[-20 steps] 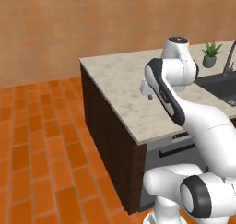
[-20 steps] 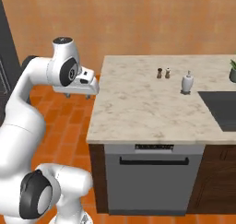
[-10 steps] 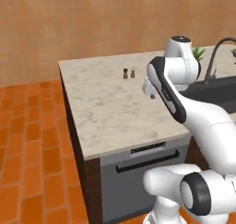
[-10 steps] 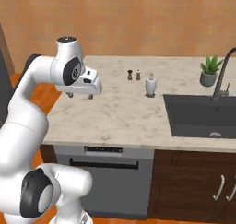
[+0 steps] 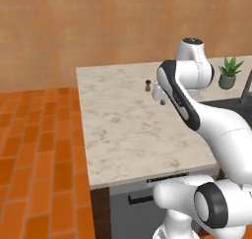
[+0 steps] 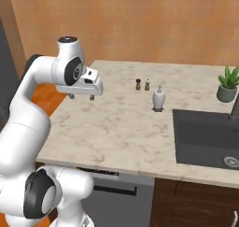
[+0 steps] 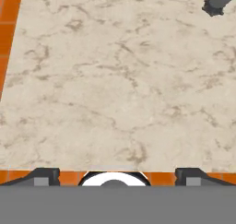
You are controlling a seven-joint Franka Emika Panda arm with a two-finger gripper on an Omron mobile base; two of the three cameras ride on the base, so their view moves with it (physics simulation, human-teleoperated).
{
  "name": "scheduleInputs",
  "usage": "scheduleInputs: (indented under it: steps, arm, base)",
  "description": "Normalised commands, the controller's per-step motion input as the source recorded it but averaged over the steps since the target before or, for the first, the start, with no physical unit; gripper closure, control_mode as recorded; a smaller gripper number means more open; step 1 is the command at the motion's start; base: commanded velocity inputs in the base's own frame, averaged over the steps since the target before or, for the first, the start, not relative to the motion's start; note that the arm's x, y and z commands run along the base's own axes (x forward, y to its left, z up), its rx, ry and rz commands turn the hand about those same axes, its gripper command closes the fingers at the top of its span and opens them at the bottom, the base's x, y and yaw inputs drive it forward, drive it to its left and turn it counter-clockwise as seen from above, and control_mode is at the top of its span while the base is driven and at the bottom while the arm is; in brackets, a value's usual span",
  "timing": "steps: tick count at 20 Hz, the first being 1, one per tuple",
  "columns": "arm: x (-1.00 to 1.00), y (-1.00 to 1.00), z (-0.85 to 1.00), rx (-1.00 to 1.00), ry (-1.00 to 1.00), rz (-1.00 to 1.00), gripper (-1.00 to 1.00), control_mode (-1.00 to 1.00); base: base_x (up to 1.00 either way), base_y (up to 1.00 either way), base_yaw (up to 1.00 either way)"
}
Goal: Navigate to the dishwasher.
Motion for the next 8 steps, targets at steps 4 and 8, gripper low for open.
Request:
scheduleInputs:
  steps: [4,8]
  arm:
    - [0.0,0.0,0.0,0.0,0.0,0.0,-1.0,1.0]
    - [0.0,0.0,0.0,0.0,0.0,0.0,-1.0,1.0]
  base:
    - [0.38,-0.07,0.11]
    - [0.29,-0.31,0.1]
